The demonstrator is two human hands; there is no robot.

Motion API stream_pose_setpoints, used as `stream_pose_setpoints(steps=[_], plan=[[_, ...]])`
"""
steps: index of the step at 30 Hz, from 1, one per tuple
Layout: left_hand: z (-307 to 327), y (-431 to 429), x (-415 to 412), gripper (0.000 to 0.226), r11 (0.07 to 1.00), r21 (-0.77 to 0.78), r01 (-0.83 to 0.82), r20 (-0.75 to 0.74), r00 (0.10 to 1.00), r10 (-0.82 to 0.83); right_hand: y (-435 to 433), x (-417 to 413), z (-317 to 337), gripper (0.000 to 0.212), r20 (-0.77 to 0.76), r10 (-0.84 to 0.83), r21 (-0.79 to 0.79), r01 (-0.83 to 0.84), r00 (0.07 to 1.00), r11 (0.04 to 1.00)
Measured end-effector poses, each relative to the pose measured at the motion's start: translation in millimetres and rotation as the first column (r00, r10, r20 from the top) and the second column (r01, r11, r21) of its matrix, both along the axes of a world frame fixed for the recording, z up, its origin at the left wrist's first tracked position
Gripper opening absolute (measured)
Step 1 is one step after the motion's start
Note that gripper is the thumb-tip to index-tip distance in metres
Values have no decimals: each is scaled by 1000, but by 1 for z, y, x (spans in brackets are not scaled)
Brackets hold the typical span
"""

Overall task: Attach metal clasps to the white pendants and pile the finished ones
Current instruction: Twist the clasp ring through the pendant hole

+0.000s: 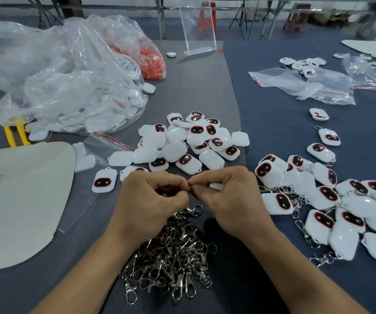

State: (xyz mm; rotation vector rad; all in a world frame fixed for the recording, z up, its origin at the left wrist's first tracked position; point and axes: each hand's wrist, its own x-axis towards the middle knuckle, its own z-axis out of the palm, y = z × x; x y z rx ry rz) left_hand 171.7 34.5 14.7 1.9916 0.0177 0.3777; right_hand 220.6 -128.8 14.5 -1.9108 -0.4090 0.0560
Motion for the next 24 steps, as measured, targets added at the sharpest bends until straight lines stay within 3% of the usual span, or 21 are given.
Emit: stream_pose_setpoints(steps=[4,7,8,11,14,17,20,24], plan=[[1,-1,-1,10,996,-85,-9,-8,1000,9,1,0,2,29,0,33,62,-33,999,998],[3,-4,0,6,994,-56,-96,34,995,98,2,0,3,11,-25,16,67,-15,1000,998],[3,-3,0,5,989,-6,-150,62,987,150,3,1,3,6,-71,-13,64,17,997,998],[2,5,0,3,915,256,-313,143,948,284,1,6,5,30,-367,-91,168,162,926,972],[1,8,0,11,762,591,-264,154,964,215,-5,12,11,22,-588,77,396,204,805,895],[-4,6,5,34,717,691,-91,49,996,79,-7,12,10,35,-538,143,438,130,831,889],[-5,8,9,16,764,644,-17,-10,999,31,-4,8,4,36,-358,21,233,68,934,970],[-8,15,10,13,843,537,44,-52,998,-19,-3,8,-1,33,-194,36,55,-26,980,998]])
